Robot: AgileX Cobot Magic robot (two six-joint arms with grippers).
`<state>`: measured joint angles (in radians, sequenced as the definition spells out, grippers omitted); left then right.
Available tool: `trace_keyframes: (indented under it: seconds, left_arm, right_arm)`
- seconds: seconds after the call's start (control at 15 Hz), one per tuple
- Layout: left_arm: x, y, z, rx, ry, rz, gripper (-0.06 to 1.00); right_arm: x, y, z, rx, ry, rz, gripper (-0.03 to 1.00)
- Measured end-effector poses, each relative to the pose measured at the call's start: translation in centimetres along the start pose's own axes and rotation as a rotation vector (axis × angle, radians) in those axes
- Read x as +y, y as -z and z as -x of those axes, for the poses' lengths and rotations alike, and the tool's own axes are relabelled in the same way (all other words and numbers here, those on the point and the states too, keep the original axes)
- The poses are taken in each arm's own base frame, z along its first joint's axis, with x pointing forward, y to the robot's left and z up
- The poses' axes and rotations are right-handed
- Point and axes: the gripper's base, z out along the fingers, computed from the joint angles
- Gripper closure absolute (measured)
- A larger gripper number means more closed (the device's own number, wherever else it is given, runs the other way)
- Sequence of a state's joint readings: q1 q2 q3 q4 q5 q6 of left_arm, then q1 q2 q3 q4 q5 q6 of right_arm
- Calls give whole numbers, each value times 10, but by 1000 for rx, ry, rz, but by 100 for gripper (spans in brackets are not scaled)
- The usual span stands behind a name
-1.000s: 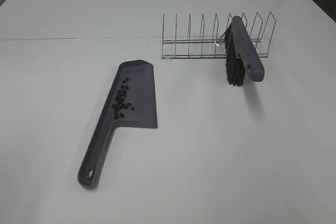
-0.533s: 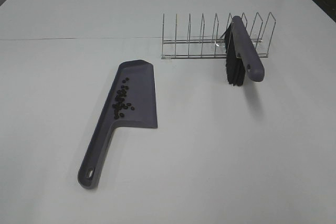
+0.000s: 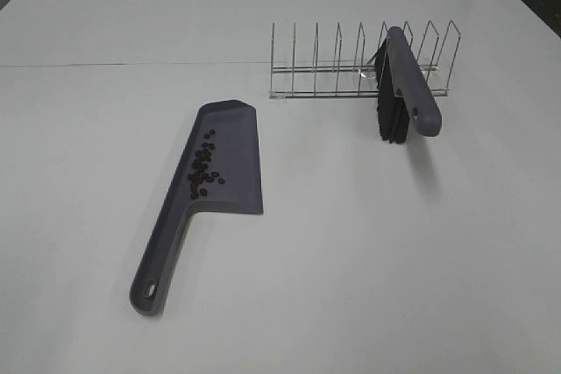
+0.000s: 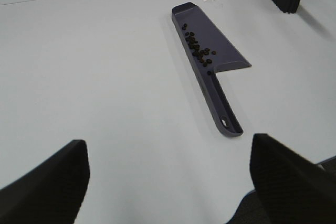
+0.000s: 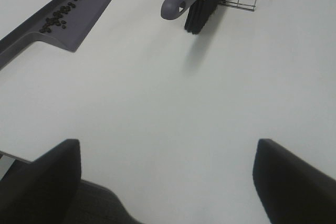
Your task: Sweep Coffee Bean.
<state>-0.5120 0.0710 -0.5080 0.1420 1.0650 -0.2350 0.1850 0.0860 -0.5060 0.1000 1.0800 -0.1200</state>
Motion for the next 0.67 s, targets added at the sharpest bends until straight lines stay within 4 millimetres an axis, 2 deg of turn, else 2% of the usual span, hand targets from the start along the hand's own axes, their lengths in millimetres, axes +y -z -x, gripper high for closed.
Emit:
trace_keyframes:
  seconds: [0.13,0.4,0.67]
  left_arm:
    - [0,0,0,-4,27,45,16]
    - [1,7,-4,-58,192,323,16]
    - [-1,14,-8,-112,227,389,16]
  right_arm:
    - [0,0,0,-1,0,0,18]
    - [-1,0,0,-2,-42,-67,18]
    - [2,9,-5,-78,-86,-164,18]
